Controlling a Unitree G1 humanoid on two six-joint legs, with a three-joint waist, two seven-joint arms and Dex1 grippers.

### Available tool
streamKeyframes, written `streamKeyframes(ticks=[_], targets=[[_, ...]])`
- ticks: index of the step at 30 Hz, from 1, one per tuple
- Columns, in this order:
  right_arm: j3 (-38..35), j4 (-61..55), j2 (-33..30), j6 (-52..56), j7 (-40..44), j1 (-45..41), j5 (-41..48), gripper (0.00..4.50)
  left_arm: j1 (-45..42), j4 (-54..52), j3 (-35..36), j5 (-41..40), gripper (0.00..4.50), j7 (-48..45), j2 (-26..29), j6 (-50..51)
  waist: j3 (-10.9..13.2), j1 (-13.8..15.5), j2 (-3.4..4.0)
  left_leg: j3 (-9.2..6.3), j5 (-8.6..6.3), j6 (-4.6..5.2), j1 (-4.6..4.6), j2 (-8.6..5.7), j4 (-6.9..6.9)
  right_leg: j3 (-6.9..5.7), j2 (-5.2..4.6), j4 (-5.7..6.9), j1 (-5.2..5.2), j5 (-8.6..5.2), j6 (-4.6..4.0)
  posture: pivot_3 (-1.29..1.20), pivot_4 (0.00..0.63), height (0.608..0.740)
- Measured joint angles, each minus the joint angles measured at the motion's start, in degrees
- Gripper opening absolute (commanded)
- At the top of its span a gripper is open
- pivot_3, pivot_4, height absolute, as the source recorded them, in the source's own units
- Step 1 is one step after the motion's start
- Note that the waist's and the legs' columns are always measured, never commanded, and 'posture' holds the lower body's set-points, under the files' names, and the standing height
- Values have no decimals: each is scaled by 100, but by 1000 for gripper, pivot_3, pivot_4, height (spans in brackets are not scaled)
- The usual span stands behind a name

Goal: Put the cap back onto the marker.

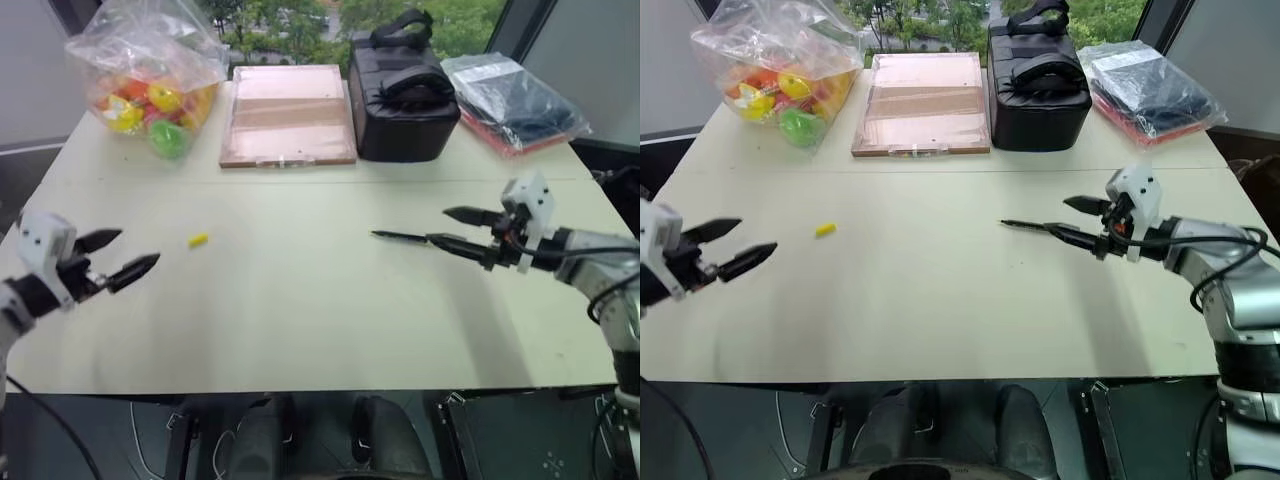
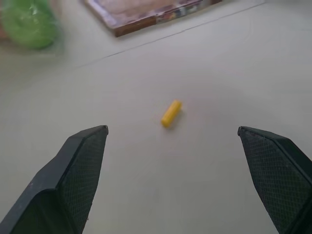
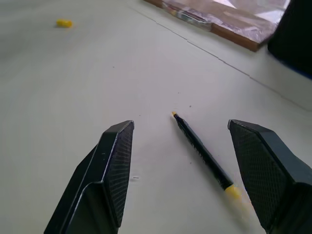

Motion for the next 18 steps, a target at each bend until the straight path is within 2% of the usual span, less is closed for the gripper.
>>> streamKeyframes(ticks=[4, 10, 14, 18], targets=[[746, 1284, 90, -1001, 724, -912, -724, 3200, -1467, 796, -895, 173, 4464, -1017, 312, -229, 0, -21, 0, 11, 4, -3, -1, -3, -2, 0, 3, 2, -1, 4, 7, 0, 150, 740], [1356, 3496, 676, -2402, 1346, -1973, -1550, 3200, -2871, 1790, -2266, 837, 4464, -2441, 411, -825, 2, -50, -1, 16, 34, -47, -1, 0, -5, 1, 16, 14, -5, 4, 8, 0, 150, 740], [1499, 4655, 1039, -3122, 1571, -2509, -1905, 3200, -3414, 2027, -2532, 951, 4464, -2917, 305, -903, 3, -53, 0, 16, 35, -49, -1, 1, -3, 1, 17, 15, -4, 3, 8, 0, 150, 740], [1565, 5512, 1342, -3680, 1662, -2862, -2204, 3200, -3433, 1894, -2647, 948, 4464, -3018, 63, -772, 3, -52, 0, 12, 37, -49, -1, 1, 3, 2, 17, 20, -3, 3, 9, 0, 150, 740]])
